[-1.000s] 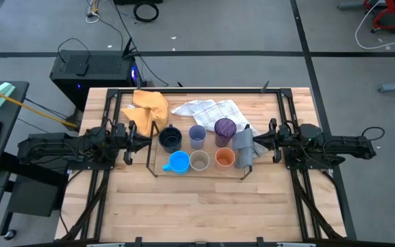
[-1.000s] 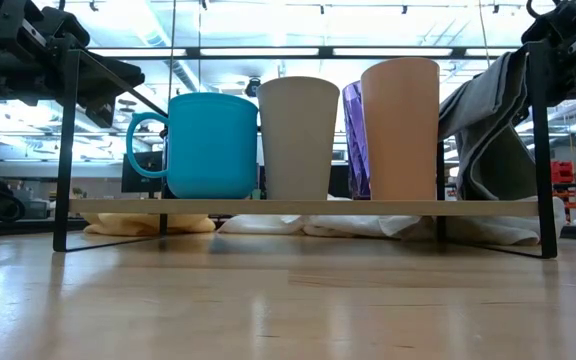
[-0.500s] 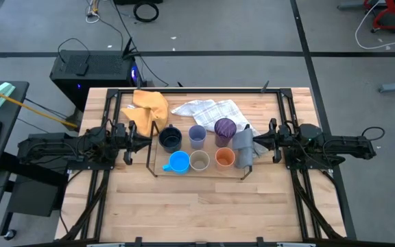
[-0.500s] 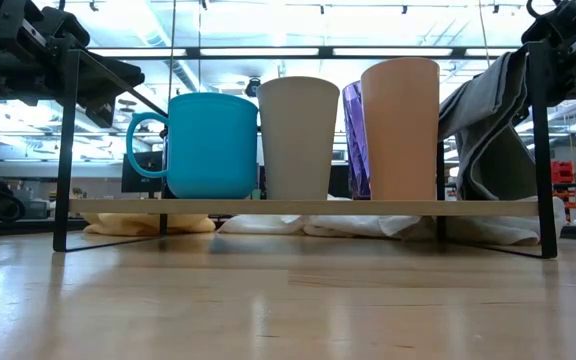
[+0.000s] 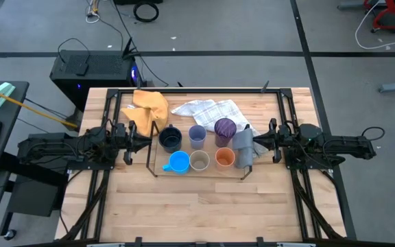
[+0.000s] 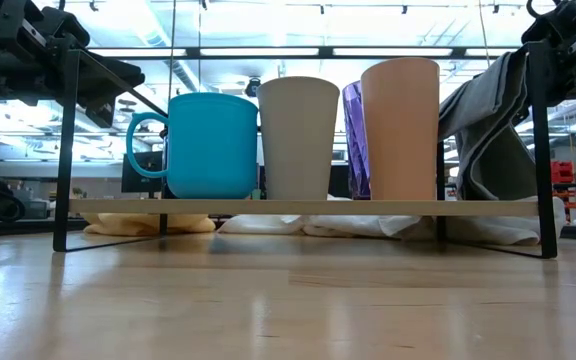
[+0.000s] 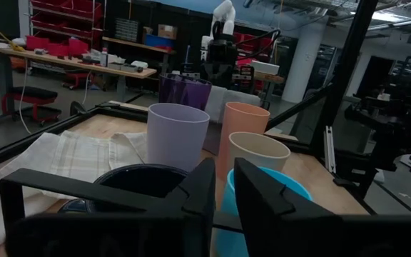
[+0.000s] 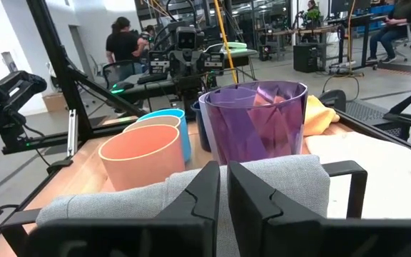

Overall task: Stack small to large cups/mugs on shelf
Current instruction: Return to Home Position

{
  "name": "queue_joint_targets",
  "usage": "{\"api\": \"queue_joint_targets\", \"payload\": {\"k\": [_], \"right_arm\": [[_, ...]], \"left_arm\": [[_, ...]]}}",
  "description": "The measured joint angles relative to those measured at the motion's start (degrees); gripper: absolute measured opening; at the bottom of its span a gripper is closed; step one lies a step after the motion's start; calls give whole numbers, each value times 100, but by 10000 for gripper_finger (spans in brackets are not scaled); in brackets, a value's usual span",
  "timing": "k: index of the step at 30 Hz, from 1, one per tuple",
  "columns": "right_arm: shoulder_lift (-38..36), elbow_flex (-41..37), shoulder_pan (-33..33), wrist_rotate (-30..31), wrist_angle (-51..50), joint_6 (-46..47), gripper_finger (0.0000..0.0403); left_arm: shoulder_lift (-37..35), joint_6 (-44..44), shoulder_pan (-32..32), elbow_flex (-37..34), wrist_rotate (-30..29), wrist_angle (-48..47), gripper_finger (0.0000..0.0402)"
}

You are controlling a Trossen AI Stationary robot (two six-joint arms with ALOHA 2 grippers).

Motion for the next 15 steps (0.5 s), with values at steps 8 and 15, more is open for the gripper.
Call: {"api": "queue_joint_targets", "payload": {"k": [8,15], "right_arm": [[0,0,0,2,0,0,35],[0,0,0,1,1,0,36]], "left_arm": [[0,-2,0,0,0,-2,53],[0,-3,0,0,0,0,61]]}}
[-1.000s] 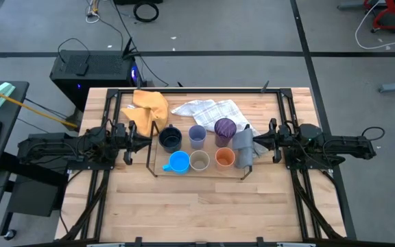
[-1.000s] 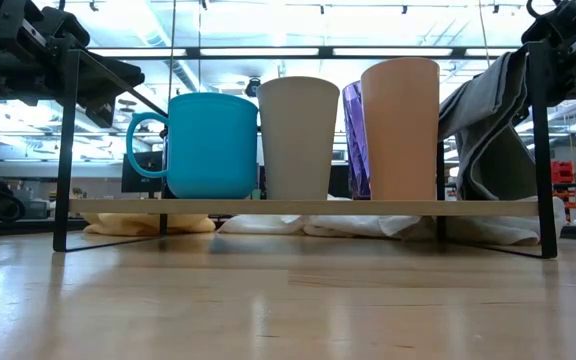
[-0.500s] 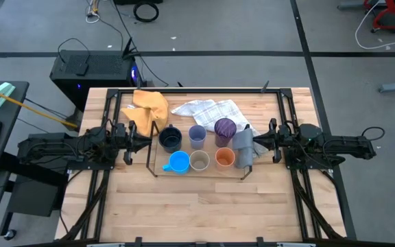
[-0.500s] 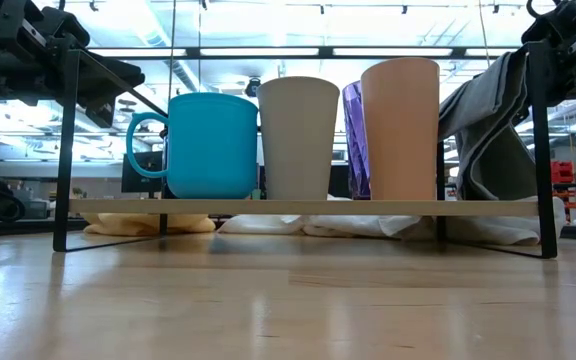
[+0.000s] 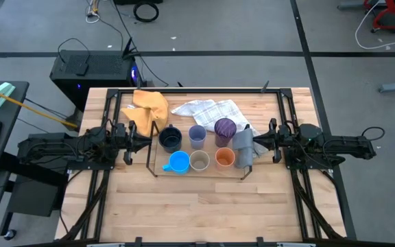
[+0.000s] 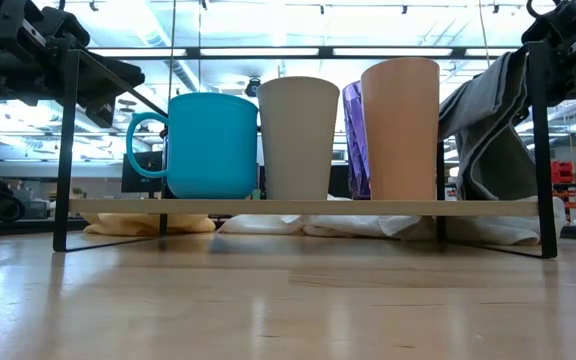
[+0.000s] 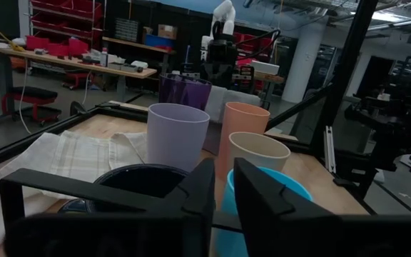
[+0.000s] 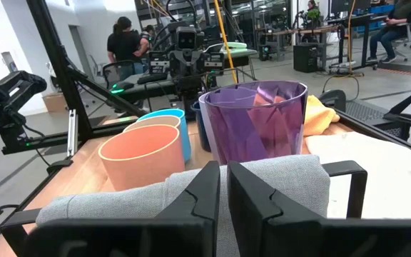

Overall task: Stack small to large cups/mugs on shelf
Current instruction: Return to Home Position

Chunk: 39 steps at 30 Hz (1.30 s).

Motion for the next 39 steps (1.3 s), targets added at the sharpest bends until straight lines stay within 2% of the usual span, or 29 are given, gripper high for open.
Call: {"api": "queue_joint_targets", "payload": {"k": [4,8,13,24,39], "right_arm": [[0,0,0,-1,1,0,36],[0,0,0,0,0,1,35],[0,0,0,-1,1,0,35],[2,0,0,-1,1,0,34],[2,0,0,1,1,0,34]], "left_arm": [[0,19,0,0,0,0,63],[0,613,3,0,-38,0,59],[0,901,3,0,-44,0,53],[0,901,3,0,-46,0,63],[0,904,5,0,-46,0,55]]}}
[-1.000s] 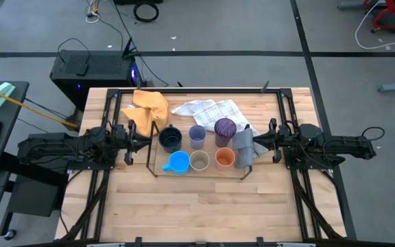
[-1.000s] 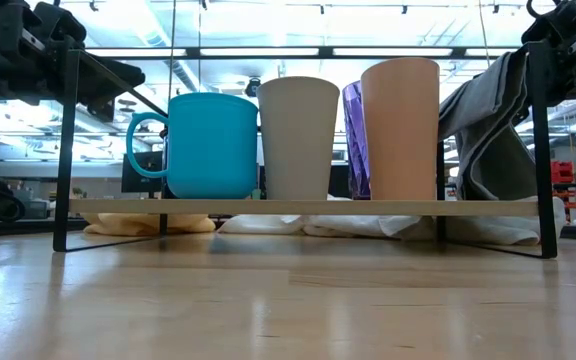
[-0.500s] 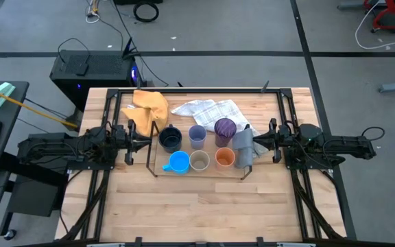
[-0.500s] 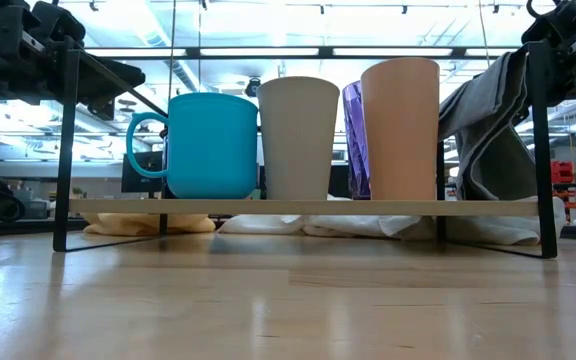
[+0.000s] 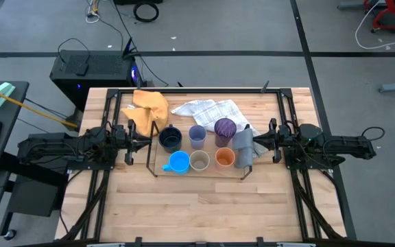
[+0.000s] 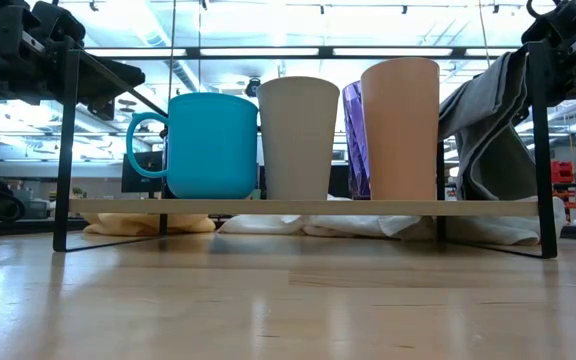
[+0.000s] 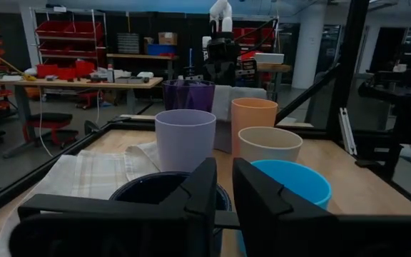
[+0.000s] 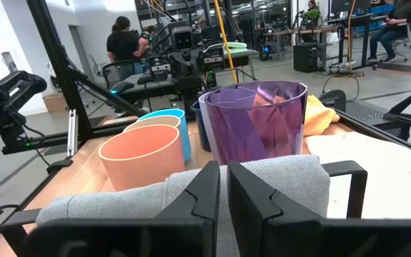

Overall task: Stack small to large cups/mugs on shelf
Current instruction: Return to Home Position

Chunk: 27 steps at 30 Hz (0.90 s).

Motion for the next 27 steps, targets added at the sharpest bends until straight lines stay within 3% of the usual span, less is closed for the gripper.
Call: {"api": "queue_joint_targets", "payload": {"k": [27], "right_arm": [[0,0,0,-2,0,0,34]], "left_arm": [[0,0,0,0,0,0,61]]}}
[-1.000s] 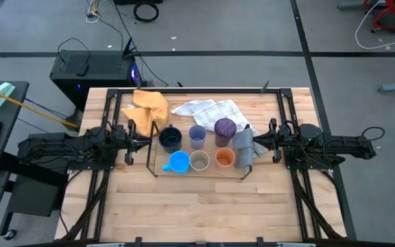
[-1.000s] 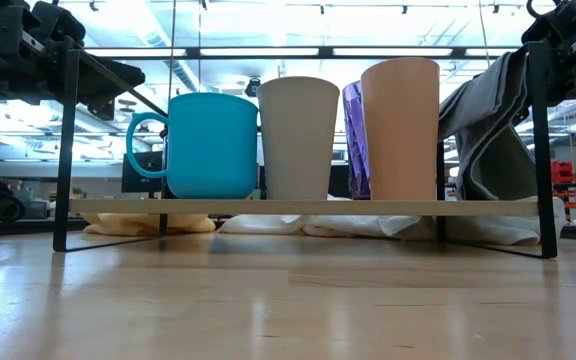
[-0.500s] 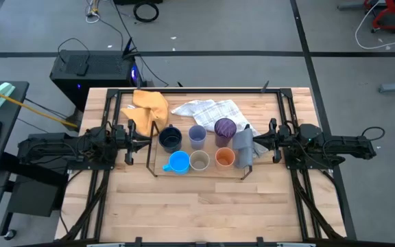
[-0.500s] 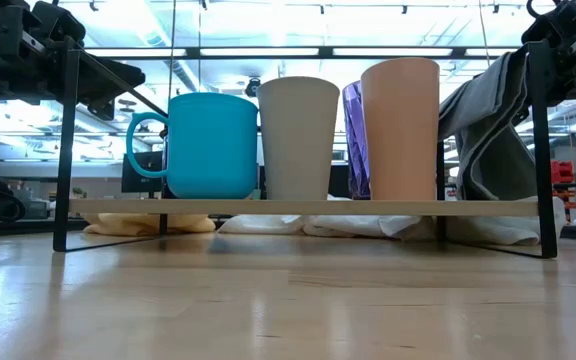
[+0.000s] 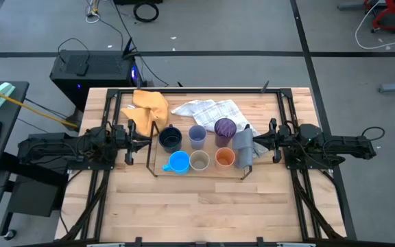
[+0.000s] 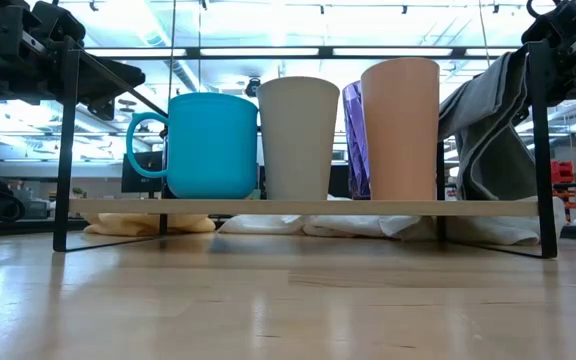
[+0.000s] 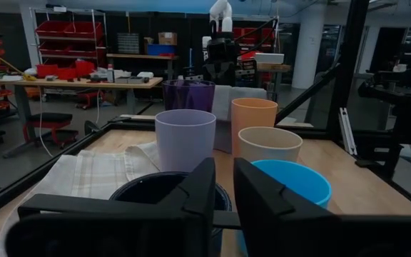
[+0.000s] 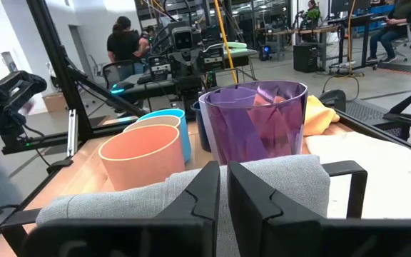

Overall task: Stack small to large cups/mugs on shelf
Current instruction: Return to Home Position

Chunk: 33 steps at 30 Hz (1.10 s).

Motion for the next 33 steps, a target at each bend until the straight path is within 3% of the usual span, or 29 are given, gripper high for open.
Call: {"api": "queue_joint_targets", "payload": {"k": [33], "right_arm": [[0,0,0,0,0,2,34]], "left_arm": [[0,-2,-1,0,2,0,56]]}}
